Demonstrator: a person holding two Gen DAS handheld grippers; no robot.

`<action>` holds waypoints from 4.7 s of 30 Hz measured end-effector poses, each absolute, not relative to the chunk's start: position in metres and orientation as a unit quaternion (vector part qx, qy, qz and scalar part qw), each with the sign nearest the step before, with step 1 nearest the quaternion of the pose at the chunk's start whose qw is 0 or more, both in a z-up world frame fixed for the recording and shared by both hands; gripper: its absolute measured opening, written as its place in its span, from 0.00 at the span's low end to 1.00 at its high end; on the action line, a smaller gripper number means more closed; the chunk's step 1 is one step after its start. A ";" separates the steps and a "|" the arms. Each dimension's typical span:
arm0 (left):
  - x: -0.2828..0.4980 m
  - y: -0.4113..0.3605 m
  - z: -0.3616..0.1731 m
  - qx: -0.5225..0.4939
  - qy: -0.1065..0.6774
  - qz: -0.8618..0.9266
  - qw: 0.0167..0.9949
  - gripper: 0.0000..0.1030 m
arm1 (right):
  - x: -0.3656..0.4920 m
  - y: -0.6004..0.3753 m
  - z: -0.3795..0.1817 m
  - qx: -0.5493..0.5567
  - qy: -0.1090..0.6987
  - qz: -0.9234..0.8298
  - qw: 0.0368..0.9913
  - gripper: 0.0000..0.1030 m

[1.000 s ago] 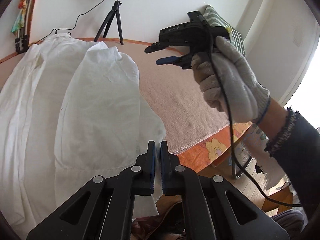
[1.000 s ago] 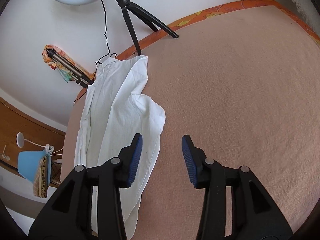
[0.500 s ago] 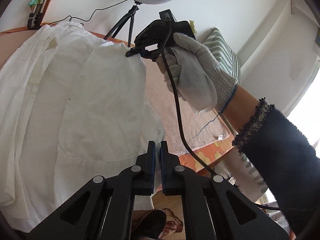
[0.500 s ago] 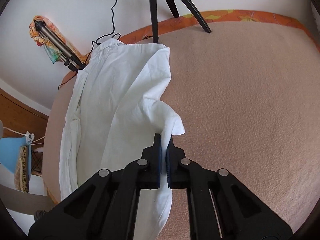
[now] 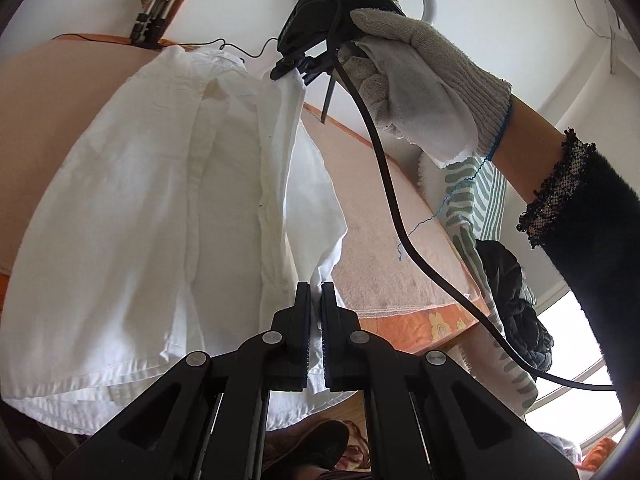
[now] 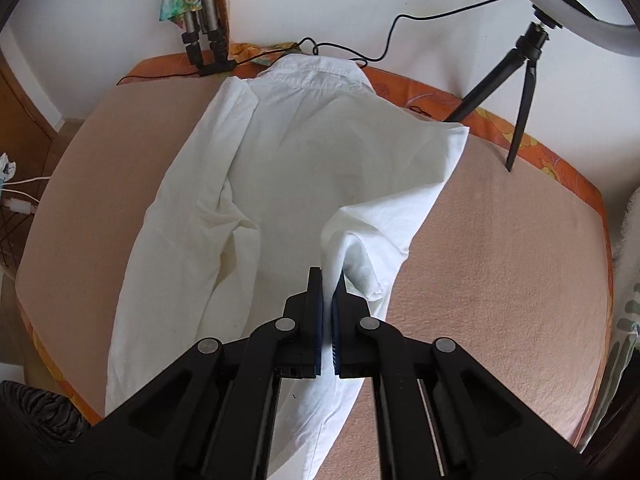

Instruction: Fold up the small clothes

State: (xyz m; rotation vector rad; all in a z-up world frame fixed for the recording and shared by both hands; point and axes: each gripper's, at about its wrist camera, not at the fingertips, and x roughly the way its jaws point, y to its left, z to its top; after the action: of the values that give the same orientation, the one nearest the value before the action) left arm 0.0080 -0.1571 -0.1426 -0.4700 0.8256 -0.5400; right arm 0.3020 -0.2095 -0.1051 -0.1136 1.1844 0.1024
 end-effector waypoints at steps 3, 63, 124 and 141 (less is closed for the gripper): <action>0.006 -0.147 -0.150 -0.226 0.398 -0.247 0.854 0.03 | 0.312 -0.176 -0.122 -0.080 0.567 0.053 0.818 0.04; 0.410 -0.173 -0.149 -0.072 0.484 -0.181 0.853 0.03 | 0.019 -0.278 -0.187 0.250 0.554 0.142 0.781 0.05; 0.036 -0.015 -0.169 -0.162 0.553 -0.262 0.774 0.42 | 0.009 -0.291 -0.196 0.254 0.542 0.181 0.781 0.72; 0.039 -0.025 -0.159 -0.229 0.538 -0.292 0.757 0.03 | 0.012 -0.284 -0.204 0.327 0.540 0.219 0.744 0.09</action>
State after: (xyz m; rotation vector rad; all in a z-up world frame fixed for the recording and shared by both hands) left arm 0.0385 -0.0255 -0.1593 -0.4991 1.1733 -0.6369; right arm 0.0125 -0.2845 -0.2039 0.7172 1.1825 0.4788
